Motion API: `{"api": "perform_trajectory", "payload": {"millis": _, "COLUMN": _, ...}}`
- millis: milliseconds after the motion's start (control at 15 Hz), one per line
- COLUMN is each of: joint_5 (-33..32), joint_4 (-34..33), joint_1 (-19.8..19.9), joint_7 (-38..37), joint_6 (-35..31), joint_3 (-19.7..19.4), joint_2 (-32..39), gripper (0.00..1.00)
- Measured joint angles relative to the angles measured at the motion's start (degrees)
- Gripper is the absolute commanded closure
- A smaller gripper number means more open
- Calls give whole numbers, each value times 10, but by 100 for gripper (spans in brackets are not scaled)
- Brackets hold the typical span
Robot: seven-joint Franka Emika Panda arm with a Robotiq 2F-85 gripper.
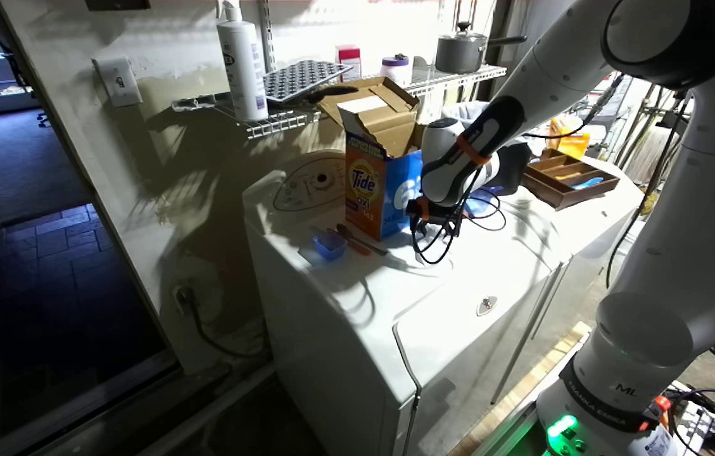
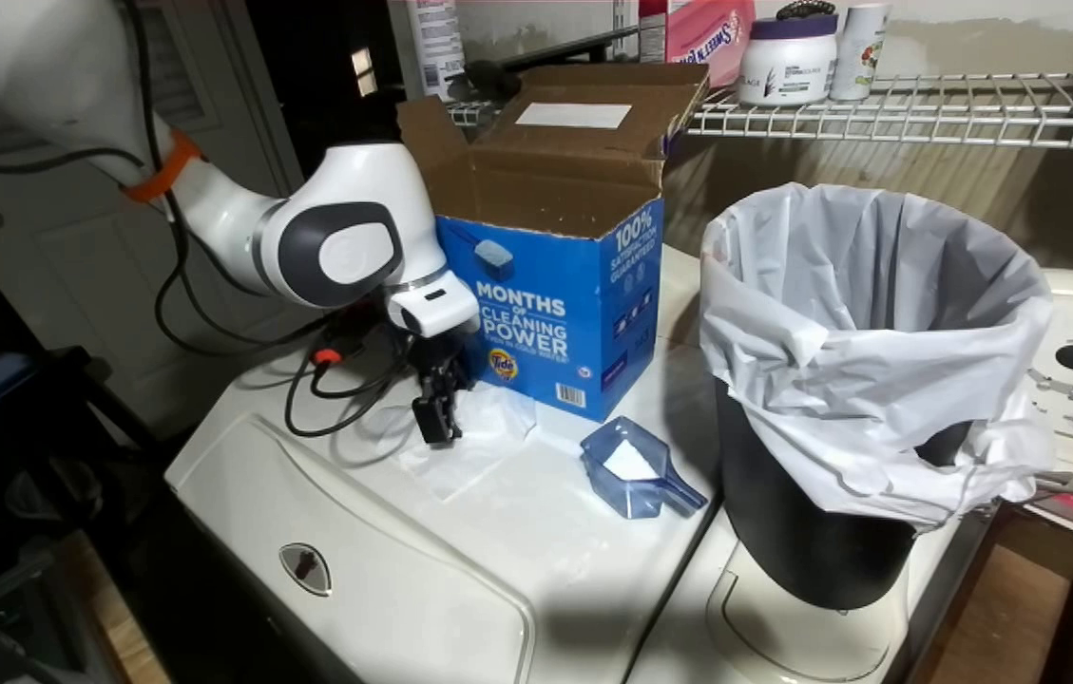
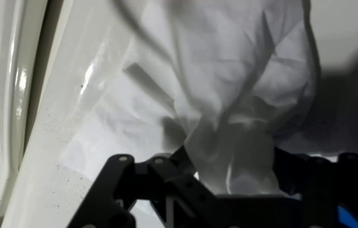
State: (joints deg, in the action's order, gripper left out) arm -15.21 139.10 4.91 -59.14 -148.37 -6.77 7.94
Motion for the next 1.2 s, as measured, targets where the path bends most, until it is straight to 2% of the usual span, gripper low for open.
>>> {"api": "perform_trajectory", "payload": {"millis": 133, "joint_5": -1, "joint_4": 0, "joint_1": 0, "joint_7": 0, "joint_6": 1, "joint_3": -4, "joint_2": 3, "gripper": 100}}
{"api": "perform_trajectory", "payload": {"millis": 600, "joint_5": -13, "joint_4": -10, "joint_1": -2, "joint_7": 0, "joint_6": 6, "joint_3": -29, "joint_2": 16, "gripper": 100}}
{"api": "perform_trajectory", "payload": {"millis": 1200, "joint_5": -67, "joint_4": -38, "joint_1": -5, "joint_7": -14, "joint_6": 28, "joint_3": -66, "joint_2": 32, "gripper": 100}}
